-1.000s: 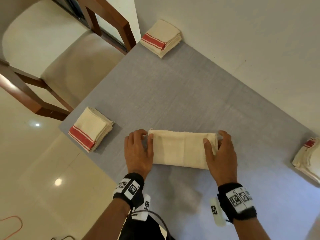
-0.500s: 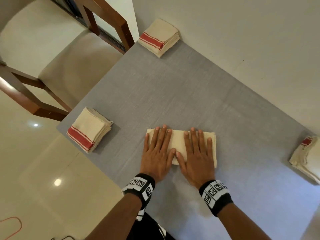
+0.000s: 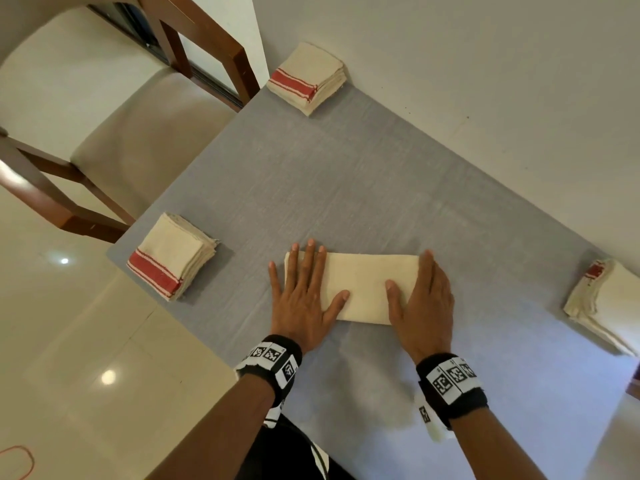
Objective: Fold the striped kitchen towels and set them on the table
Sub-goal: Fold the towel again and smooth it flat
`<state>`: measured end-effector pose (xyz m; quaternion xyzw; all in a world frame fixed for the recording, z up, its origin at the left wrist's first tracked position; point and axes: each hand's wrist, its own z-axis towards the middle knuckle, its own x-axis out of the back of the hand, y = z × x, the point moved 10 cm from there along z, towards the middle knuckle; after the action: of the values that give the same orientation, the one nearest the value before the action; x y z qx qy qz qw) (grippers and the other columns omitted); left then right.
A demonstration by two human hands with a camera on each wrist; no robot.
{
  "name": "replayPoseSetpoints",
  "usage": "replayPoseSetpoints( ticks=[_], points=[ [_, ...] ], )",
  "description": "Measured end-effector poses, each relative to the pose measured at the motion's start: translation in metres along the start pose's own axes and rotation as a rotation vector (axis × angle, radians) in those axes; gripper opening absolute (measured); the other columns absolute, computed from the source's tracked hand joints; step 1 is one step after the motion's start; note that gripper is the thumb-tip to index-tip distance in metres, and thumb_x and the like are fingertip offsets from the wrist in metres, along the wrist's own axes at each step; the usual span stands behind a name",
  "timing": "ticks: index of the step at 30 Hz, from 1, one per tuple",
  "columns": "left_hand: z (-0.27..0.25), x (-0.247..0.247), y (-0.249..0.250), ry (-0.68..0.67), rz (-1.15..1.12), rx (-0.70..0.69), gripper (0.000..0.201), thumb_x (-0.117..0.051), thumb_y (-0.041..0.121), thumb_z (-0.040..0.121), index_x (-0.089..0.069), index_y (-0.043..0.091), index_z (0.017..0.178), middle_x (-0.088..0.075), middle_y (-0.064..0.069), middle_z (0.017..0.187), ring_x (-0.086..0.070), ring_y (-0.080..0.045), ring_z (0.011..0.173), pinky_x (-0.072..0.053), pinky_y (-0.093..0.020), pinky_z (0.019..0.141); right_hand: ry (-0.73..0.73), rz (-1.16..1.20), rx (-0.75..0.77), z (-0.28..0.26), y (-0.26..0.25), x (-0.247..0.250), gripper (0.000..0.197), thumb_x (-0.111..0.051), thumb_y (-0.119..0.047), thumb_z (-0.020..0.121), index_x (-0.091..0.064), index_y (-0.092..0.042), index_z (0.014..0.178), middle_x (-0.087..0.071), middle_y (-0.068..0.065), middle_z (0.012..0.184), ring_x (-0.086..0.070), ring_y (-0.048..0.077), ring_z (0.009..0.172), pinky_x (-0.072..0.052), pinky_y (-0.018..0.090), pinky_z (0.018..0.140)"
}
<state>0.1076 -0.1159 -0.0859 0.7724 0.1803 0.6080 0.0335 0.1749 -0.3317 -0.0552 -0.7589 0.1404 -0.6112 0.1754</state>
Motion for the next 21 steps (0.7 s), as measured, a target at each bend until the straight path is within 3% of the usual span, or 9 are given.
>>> replayPoseSetpoints(
  ticks=[2, 5, 7, 10, 14, 17, 21],
  points=[
    [-0.011, 0.006, 0.005, 0.054, -0.011, 0.027, 0.083, -0.029, 0.063, 0.105, 0.000, 0.015, 0.165, 0.007, -0.006, 0.174, 0.010, -0.032, 0.160, 0.003, -0.066, 0.125, -0.003, 0.080, -0.129, -0.001, 0.008, 0.013, 0.084, -0.058, -0.048, 0.099, -0.016, -0.012, 0.163, -0.046, 0.017, 0.150, -0.046, 0.036, 0.135, -0.048, 0.052, 0.103],
    [-0.045, -0.004, 0.040, 0.038, -0.062, -0.075, 0.078, -0.033, 0.055, 0.107, -0.003, 0.012, 0.165, 0.006, -0.006, 0.174, 0.008, -0.030, 0.160, -0.001, -0.064, 0.126, -0.098, 0.305, -0.365, -0.007, 0.029, 0.017, 0.081, -0.068, -0.049, 0.094, -0.032, -0.013, 0.157, -0.057, 0.013, 0.137, -0.059, 0.032, 0.121, -0.050, 0.040, 0.090],
    [-0.072, -0.022, 0.061, -0.021, -0.077, -0.121, 0.078, -0.033, 0.054, 0.108, -0.002, 0.012, 0.165, 0.008, -0.006, 0.174, 0.008, -0.028, 0.160, -0.008, -0.064, 0.125, -0.151, 0.478, -0.480, -0.013, 0.040, 0.010, 0.078, -0.077, -0.042, 0.090, -0.041, -0.013, 0.152, -0.065, 0.009, 0.126, -0.062, 0.024, 0.111, -0.050, 0.036, 0.088],
    [-0.086, -0.038, 0.067, -0.050, -0.100, -0.087, 0.078, -0.037, 0.051, 0.108, -0.004, 0.011, 0.165, 0.006, -0.006, 0.174, 0.006, -0.028, 0.161, -0.015, -0.064, 0.124, -0.169, 0.724, -0.613, -0.015, 0.052, 0.002, 0.076, -0.088, -0.026, 0.082, -0.049, -0.011, 0.145, -0.067, 0.008, 0.116, -0.067, 0.023, 0.105, -0.060, 0.045, 0.092],
    [-0.077, -0.033, 0.067, -0.031, -0.122, -0.065, 0.077, -0.038, 0.051, 0.108, -0.006, 0.010, 0.165, 0.003, -0.007, 0.174, 0.004, -0.027, 0.161, -0.013, -0.063, 0.125, -0.294, 0.901, -0.665, -0.011, 0.047, -0.003, 0.051, -0.086, -0.012, 0.082, -0.064, -0.004, 0.127, -0.072, 0.018, 0.114, -0.071, 0.027, 0.096, -0.060, 0.035, 0.079],
    [-0.070, -0.029, 0.058, -0.033, -0.120, -0.054, 0.080, -0.040, 0.053, 0.106, -0.007, 0.010, 0.165, 0.002, -0.007, 0.174, 0.004, -0.027, 0.161, -0.009, -0.061, 0.126, -0.375, 0.932, -0.648, -0.015, 0.028, 0.001, 0.024, -0.083, -0.011, 0.084, -0.074, -0.010, 0.106, -0.077, 0.015, 0.108, -0.071, 0.022, 0.089, -0.056, 0.032, 0.076],
    [-0.065, -0.029, 0.049, -0.071, -0.100, -0.075, 0.084, -0.039, 0.058, 0.104, -0.001, 0.015, 0.165, 0.008, -0.004, 0.174, 0.009, -0.027, 0.160, -0.004, -0.060, 0.125, -0.354, 0.919, -0.519, -0.021, -0.019, 0.022, 0.026, -0.083, -0.010, 0.083, -0.074, -0.013, 0.107, -0.081, 0.004, 0.094, -0.078, 0.020, 0.084, -0.060, 0.029, 0.069]
  ],
)
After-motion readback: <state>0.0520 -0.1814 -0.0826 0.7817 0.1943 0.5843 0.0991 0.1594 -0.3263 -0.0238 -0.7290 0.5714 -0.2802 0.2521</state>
